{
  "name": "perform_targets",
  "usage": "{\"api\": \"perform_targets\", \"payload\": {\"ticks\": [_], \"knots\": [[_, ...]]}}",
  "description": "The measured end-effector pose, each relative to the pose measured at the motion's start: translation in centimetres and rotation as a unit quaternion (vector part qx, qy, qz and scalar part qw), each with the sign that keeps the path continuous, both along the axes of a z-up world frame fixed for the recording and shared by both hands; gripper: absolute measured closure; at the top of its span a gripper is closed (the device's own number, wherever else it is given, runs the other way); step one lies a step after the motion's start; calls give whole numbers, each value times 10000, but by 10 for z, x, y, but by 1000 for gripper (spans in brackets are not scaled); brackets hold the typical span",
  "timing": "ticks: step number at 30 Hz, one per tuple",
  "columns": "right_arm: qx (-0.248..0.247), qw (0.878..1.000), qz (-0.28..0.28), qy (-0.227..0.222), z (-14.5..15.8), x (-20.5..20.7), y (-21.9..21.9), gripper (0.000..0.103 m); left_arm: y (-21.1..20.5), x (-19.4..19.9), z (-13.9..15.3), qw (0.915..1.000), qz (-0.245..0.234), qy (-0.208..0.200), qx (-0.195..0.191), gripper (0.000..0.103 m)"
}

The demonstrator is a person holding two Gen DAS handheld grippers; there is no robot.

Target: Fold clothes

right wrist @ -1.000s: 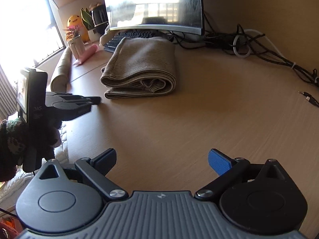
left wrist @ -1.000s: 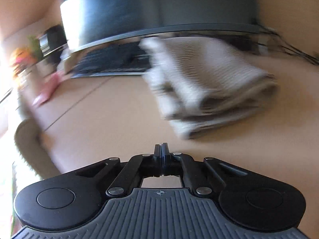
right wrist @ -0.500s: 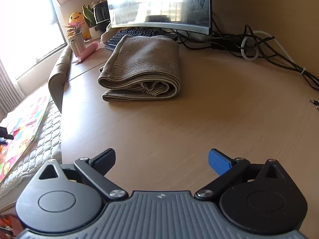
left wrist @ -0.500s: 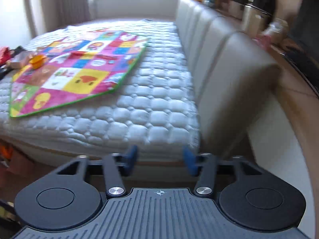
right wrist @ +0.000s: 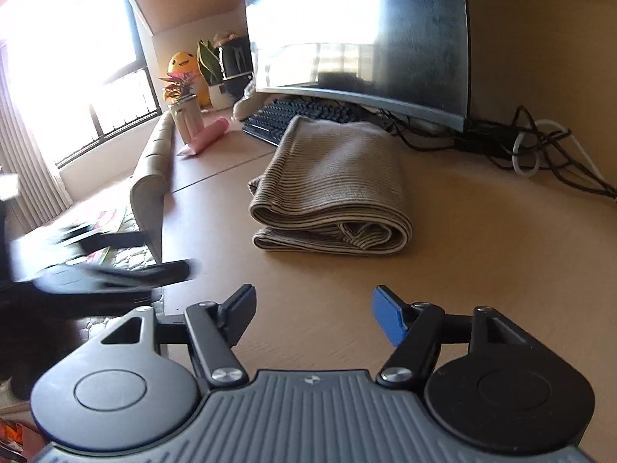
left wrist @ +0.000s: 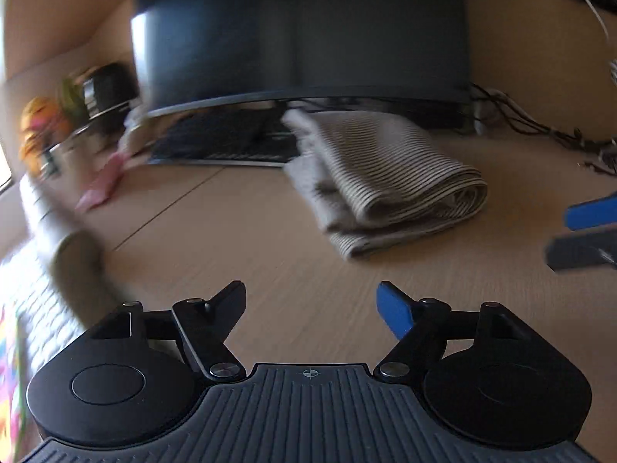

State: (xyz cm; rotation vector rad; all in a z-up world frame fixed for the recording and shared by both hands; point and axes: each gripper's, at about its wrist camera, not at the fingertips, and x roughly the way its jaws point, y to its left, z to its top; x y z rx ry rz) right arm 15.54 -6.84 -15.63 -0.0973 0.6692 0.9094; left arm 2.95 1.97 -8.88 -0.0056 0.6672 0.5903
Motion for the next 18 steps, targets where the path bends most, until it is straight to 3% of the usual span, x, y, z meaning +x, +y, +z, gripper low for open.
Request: {"api": "perform_targets", "payload": {"ticks": [4, 6, 7, 8, 9, 11, 14, 18], "knots": [[-12, 9999, -119, 28, 0, -5, -11, 34, 21, 37, -17, 9993, -275, 241, 51, 24], [5, 9993, -336, 145, -3, -3, -18, 33, 32, 45, -23, 9988, -301, 372, -136, 39], [13, 9988, -438, 194, -4, -2, -22, 33, 37, 47, -24, 9983, -308, 413, -270, 57], [28, 9982, -541, 238, -5, 0, -25, 32, 41, 49, -25, 9977, -315, 454, -403, 67], [43, 9975, -644, 283, -6, 1, -28, 31, 44, 51, -26, 9969, -351, 479, -525, 71], [64, 9963, -782, 350, -9, 4, -32, 29, 46, 55, -26, 9955, -505, 496, -625, 95], [78, 9950, -903, 419, -14, 7, -35, 29, 40, 55, -23, 9951, -657, 496, -546, 103], [121, 9946, -925, 453, -16, 8, -32, 27, 41, 48, -9, 9956, -677, 210, -615, 103]]}}
